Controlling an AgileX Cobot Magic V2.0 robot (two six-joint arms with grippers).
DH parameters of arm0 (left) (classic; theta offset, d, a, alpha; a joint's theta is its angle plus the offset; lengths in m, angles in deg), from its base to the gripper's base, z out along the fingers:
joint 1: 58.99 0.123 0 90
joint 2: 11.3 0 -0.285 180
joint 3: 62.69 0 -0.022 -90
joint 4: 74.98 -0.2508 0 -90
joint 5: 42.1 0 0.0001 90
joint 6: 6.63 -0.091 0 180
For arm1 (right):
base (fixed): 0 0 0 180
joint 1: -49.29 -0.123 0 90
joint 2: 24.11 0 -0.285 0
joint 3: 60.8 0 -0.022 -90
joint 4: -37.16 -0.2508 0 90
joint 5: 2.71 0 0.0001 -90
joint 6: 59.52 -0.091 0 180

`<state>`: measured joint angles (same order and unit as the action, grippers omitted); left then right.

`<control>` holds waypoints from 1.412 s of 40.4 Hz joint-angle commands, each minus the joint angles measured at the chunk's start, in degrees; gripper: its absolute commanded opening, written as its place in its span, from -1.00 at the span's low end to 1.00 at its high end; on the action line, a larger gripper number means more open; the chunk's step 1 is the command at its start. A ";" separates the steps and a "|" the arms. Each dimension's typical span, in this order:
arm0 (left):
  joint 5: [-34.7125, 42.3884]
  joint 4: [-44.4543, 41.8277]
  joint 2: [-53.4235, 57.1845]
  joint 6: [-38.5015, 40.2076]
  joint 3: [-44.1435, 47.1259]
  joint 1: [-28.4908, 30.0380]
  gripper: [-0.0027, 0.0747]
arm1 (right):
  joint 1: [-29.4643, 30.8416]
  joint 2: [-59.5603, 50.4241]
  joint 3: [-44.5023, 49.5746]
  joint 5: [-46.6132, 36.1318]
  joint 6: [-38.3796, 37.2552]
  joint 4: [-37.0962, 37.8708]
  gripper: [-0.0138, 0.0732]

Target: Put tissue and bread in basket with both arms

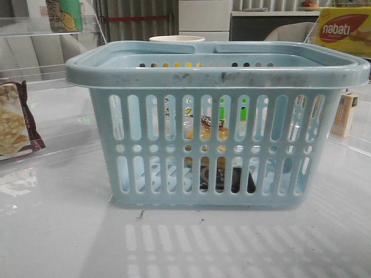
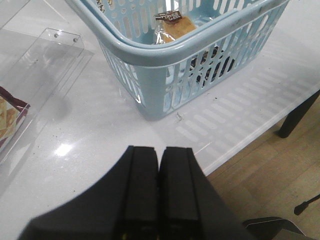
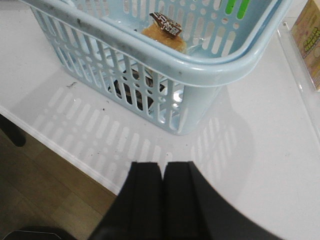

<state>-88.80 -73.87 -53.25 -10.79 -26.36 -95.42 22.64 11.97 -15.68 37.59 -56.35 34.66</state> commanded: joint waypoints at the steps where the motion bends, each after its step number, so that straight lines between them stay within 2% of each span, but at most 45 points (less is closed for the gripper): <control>1: 4.08 0.05 -0.04 0.61 -1.65 -0.23 -0.70 | 0.05 0.05 -1.57 -3.80 0.35 0.48 -0.55; 13: 4.25 0.19 0.82 0.61 -1.47 -0.23 -0.70 | 0.05 0.05 -1.57 -3.76 0.35 0.48 -0.55; 16: 4.37 1.04 2.18 0.61 -1.00 2.00 -0.70 | 0.05 0.05 -1.57 -3.76 0.35 0.48 -0.55; 21: 5.63 -1.10 6.38 0.50 0.94 9.06 -0.70 | 0.05 0.05 -1.57 -3.65 0.35 0.48 -0.55; 27: 15.87 -1.10 13.52 0.50 6.98 17.59 -0.70 | 0.05 0.05 -1.57 -3.41 0.35 0.48 -0.55; 30: 22.76 -1.10 17.60 0.50 11.86 21.49 -0.70 | 0.05 0.05 -1.57 -3.33 0.35 0.48 -0.55; 38: 35.31 0.26 27.03 0.50 25.67 29.79 -0.70 | 0.05 0.05 -1.57 -3.33 0.35 0.48 -0.55; 45: 40.97 4.44 32.32 0.50 34.67 32.89 -0.70 | 0.05 0.05 -1.57 -3.28 0.35 0.48 -0.55; 53: 50.26 5.09 35.15 0.50 41.25 33.18 -0.70 | 0.05 0.05 -1.57 -3.28 0.35 0.48 -0.55; 57: 50.00 5.09 35.45 0.50 41.22 33.18 -0.70 | 0.05 0.05 -1.57 -3.22 0.35 0.48 -0.55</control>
<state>-45.51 -69.42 -18.75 -10.79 14.99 -62.32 22.64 11.88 -15.68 38.26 -56.35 34.66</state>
